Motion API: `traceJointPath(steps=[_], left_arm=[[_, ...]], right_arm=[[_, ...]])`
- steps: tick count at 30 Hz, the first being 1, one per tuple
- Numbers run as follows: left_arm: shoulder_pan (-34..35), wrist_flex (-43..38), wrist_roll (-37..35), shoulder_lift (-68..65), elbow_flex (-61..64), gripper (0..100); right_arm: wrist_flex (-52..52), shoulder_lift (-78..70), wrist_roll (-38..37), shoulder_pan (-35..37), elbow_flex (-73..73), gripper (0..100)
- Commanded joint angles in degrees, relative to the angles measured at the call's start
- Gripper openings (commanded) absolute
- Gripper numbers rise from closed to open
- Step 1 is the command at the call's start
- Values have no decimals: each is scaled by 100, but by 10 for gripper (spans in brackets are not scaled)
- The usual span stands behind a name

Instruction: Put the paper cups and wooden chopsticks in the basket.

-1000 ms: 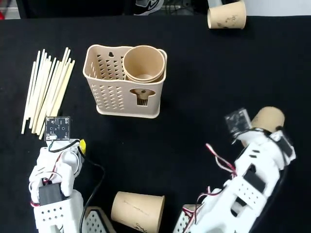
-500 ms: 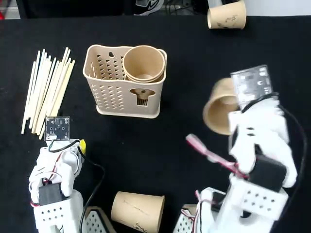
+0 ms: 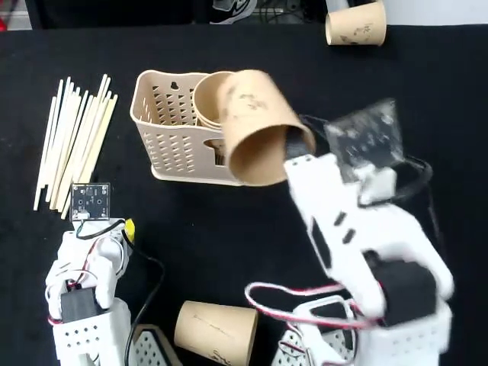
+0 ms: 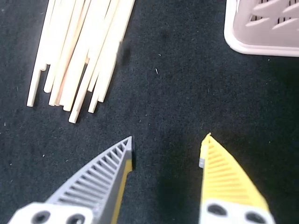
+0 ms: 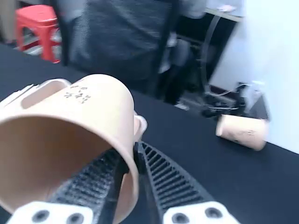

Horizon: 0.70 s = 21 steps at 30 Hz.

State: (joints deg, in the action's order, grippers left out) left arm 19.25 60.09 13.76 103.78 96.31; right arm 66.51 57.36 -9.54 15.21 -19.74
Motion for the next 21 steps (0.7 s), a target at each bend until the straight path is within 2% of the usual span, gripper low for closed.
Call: traceJointPath(steps=[1, 9, 14, 21], left_arm=[[-13, -44, 44, 44, 101, 238], [-13, -44, 44, 44, 101, 238], [-22, -44, 44, 44, 101, 238], [-22, -44, 44, 44, 101, 238]], right_arm=[[-149, -690, 105, 237, 488, 11], [70, -2290, 246, 211, 1525, 11], [440, -2879, 281, 88, 2097, 11], [440, -3459, 246, 88, 2466, 16]])
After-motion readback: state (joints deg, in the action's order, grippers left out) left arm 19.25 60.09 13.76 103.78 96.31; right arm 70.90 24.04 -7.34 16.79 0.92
